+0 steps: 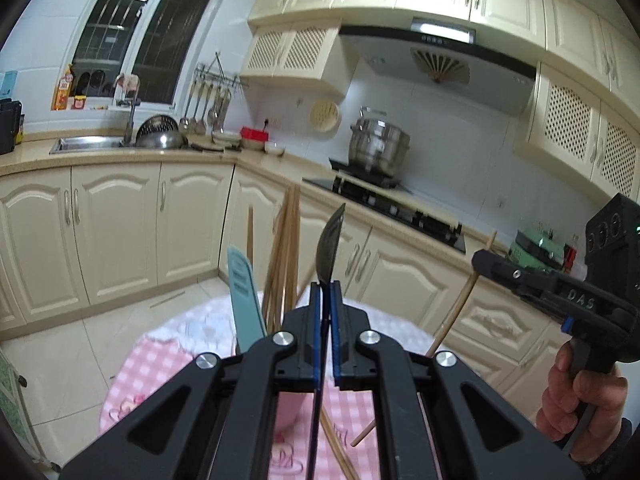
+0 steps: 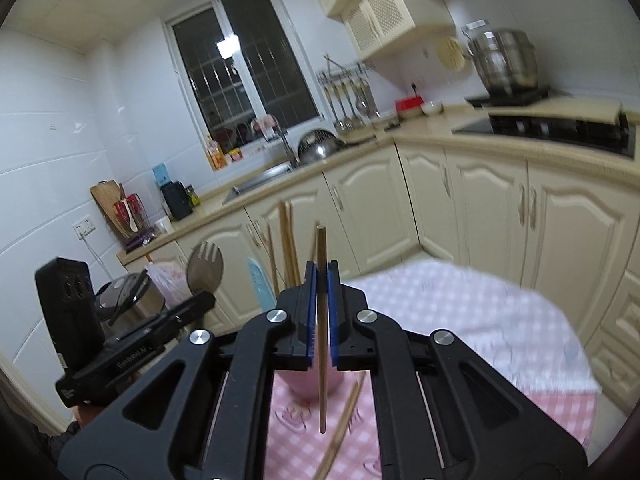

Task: Organize utensils
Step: 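Lift the fork with the left gripper and the chopstick with the right gripper over the pink cup, then open the left gripper to drop the fork into the cup while the right gripper drops its chopstick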

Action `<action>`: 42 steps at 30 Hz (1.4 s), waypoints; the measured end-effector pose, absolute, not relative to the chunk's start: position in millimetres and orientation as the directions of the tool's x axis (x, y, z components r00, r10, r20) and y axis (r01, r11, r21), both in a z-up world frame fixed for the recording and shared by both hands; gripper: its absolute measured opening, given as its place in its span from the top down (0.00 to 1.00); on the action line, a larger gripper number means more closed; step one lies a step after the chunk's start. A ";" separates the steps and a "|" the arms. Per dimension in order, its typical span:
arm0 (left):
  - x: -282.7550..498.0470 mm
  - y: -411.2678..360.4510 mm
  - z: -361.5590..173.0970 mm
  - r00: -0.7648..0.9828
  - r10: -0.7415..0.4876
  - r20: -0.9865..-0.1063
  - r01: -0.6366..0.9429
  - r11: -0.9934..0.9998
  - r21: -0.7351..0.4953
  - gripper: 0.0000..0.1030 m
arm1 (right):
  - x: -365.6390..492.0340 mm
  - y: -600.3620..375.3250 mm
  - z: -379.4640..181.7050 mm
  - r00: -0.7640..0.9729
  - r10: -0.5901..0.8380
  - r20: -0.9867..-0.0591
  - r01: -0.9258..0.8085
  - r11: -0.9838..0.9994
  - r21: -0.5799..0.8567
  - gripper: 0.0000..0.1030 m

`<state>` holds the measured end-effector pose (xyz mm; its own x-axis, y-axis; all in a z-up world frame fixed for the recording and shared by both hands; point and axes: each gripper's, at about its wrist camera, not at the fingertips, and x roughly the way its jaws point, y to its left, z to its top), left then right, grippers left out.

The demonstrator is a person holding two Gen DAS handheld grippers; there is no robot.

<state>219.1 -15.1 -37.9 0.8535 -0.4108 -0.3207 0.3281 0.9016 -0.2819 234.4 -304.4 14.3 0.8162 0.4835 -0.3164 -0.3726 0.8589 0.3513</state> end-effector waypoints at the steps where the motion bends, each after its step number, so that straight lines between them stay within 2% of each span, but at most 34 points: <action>1: 222.4 -13.6 -34.0 0.857 -0.415 -0.307 0.331 0.898 -0.291 0.96 | 236.0 -302.8 20.6 0.818 0.487 -0.305 -0.381 0.857 0.347 0.95; 9: 254.0 1.0 -9.9 0.869 -0.456 -0.192 0.358 0.847 -0.394 0.96 | 257.4 -288.0 80.6 0.839 0.502 -0.211 -0.439 0.852 0.285 0.95; 15: 278.5 1.3 -5.5 0.881 -0.451 -0.144 0.358 0.834 -0.419 0.96 | 273.6 -272.1 98.0 0.832 0.518 -0.197 -0.468 0.847 0.251 0.95; 21: 294.0 -10.5 -14.6 0.895 -0.423 -0.143 0.345 0.858 -0.382 0.96 | 288.9 -254.6 95.1 0.815 0.535 -0.223 -0.487 0.841 0.237 0.95; 30: 312.6 -16.0 -56.9 0.891 -0.404 -0.209 0.306 0.872 -0.381 0.96 | 311.3 -238.6 67.2 0.783 0.540 -0.308 -0.483 0.840 0.246 0.95; 31: 314.6 -16.4 -61.0 0.885 -0.408 -0.224 0.305 0.873 -0.381 0.95 | 314.0 -236.2 62.9 0.775 0.543 -0.323 -0.485 0.839 0.248 0.95; 33: 316.2 -15.1 -65.9 0.873 -0.417 -0.253 0.303 0.870 -0.390 0.77 | 320.2 -232.1 52.7 0.748 0.553 -0.368 -0.486 0.833 0.264 0.92; 34: 313.6 -12.0 -67.4 0.874 -0.412 -0.256 0.295 0.870 -0.394 0.53 | 323.3 -231.6 48.1 0.735 0.555 -0.390 -0.480 0.832 0.278 0.81; 35: 308.7 -7.8 -66.7 0.882 -0.403 -0.244 0.290 0.872 -0.394 0.45 | 325.2 -233.9 43.9 0.730 0.551 -0.404 -0.466 0.834 0.295 0.47; 36: 304.9 -5.3 -65.7 0.887 -0.396 -0.237 0.288 0.876 -0.388 0.44 | 324.5 -238.1 41.7 0.737 0.544 -0.401 -0.450 0.838 0.309 0.28; 37: 301.3 -3.0 -63.9 0.891 -0.388 -0.238 0.284 0.882 -0.377 0.40 | 321.1 -245.5 41.1 0.758 0.528 -0.382 -0.426 0.845 0.324 0.19; 40: 292.6 5.1 -57.7 0.897 -0.364 -0.249 0.262 0.894 -0.362 0.21 | 316.2 -258.5 41.0 0.780 0.511 -0.362 -0.400 0.851 0.341 0.18; 42: 286.8 9.1 -52.9 0.899 -0.351 -0.262 0.248 0.901 -0.355 0.15 | 314.2 -269.5 40.1 0.794 0.490 -0.359 -0.366 0.857 0.361 0.11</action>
<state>286.8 9.1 -52.9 0.8991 -0.3508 -0.2619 0.2482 0.9013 -0.3551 314.2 -269.5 40.1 0.7942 0.4904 -0.3588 -0.3662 0.8575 0.3615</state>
